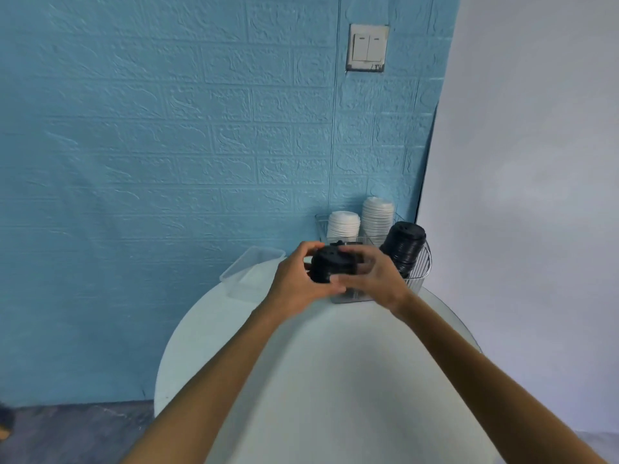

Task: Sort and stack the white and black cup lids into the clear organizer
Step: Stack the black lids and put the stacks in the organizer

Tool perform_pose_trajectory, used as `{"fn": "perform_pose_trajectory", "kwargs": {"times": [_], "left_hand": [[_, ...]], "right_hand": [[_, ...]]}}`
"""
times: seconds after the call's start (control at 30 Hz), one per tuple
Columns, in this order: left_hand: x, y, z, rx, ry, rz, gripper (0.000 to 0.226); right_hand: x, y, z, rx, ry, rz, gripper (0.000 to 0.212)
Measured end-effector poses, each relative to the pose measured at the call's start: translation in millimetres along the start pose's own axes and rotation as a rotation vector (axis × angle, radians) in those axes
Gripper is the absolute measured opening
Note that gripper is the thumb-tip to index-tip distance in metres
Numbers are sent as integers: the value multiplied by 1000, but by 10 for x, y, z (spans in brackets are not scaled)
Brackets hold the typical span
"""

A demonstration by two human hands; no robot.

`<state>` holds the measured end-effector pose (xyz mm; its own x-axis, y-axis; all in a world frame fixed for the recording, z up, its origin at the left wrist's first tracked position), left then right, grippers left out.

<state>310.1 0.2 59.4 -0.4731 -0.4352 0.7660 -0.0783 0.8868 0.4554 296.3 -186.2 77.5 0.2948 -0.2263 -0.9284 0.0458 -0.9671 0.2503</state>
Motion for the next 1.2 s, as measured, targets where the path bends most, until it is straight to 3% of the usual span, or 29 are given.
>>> {"fn": "perform_pose_trajectory", "kwargs": {"times": [0.23,0.43,0.77,0.97,1.2], "left_hand": [[202,-167,-944,18,39,-13,89],[51,-322,-1363,-43,92,-68,88],[-175,-454,-1387,-117,60,-241,86],[-184,-463,-1302,-39,-11,-435,82],[-255,-437,-1225,-51,44,-461,88]], "right_hand": [[-161,476,-765,136,35,113,55],[22,625,-1197,132,-28,198,51],[279,593,-1360,44,-119,270,45],[286,566,-1373,17,-104,326,47],[275,551,-1348,-26,-93,389,39]]}}
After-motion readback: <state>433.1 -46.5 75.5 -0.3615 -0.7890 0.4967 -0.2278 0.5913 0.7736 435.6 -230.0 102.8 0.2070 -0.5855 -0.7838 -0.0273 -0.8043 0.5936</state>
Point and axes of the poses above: each hand's wrist, its own z-axis away from the middle knuckle, its own y-axis out of the back of the hand, x = y × z, the point moved 3 cm from there along -z, towards the middle knuckle, and after that the axes turned 1 degree about -z, right-handed, at the moved point
